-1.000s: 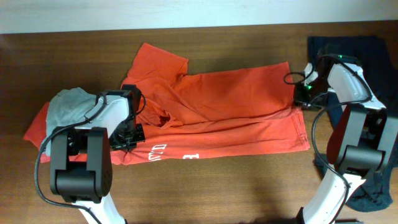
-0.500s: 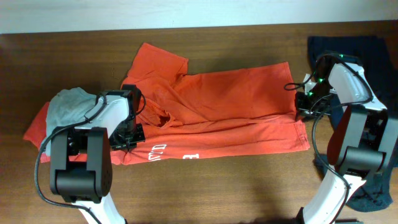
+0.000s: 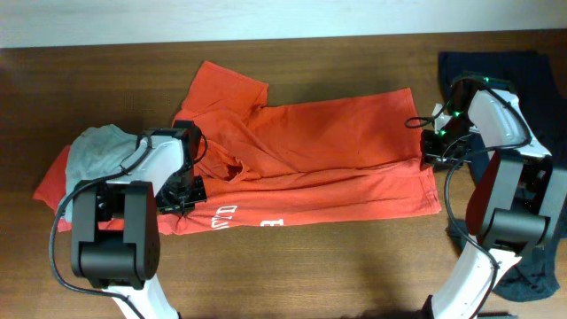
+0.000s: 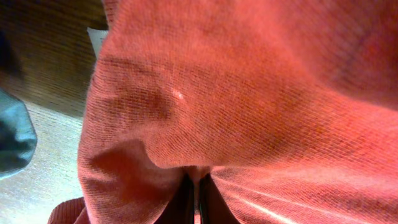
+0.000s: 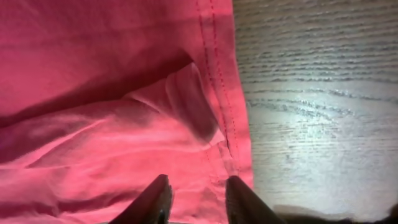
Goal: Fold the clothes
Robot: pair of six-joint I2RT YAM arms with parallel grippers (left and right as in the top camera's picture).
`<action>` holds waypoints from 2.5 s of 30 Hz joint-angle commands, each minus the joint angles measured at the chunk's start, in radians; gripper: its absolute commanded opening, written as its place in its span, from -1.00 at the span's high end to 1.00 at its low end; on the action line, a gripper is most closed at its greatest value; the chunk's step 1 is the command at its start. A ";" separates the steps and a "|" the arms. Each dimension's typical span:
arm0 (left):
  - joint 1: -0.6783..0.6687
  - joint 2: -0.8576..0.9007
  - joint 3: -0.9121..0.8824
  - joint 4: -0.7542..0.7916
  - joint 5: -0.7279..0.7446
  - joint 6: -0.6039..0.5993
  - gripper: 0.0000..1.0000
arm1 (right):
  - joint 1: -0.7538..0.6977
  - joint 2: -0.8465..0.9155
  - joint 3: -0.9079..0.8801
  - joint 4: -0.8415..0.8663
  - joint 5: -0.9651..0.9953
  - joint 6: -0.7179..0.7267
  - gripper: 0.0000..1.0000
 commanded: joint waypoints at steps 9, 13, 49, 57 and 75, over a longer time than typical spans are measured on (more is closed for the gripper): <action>0.009 0.062 -0.042 0.051 -0.018 0.001 0.89 | -0.003 -0.037 0.093 -0.135 0.015 0.002 0.39; 0.010 0.062 -0.042 0.051 -0.019 0.001 0.89 | -0.003 -0.037 -0.030 -0.071 -0.031 0.002 0.44; 0.007 0.031 0.040 -0.138 -0.037 0.001 0.99 | -0.004 -0.079 -0.370 0.071 0.086 0.212 0.47; -0.008 -0.207 0.203 -0.165 -0.019 0.031 0.36 | -0.005 -0.357 -0.203 0.001 0.045 0.151 0.09; 0.093 -0.092 0.341 0.343 0.256 0.396 -0.23 | -0.005 -0.468 -0.140 -0.014 0.044 0.114 -0.10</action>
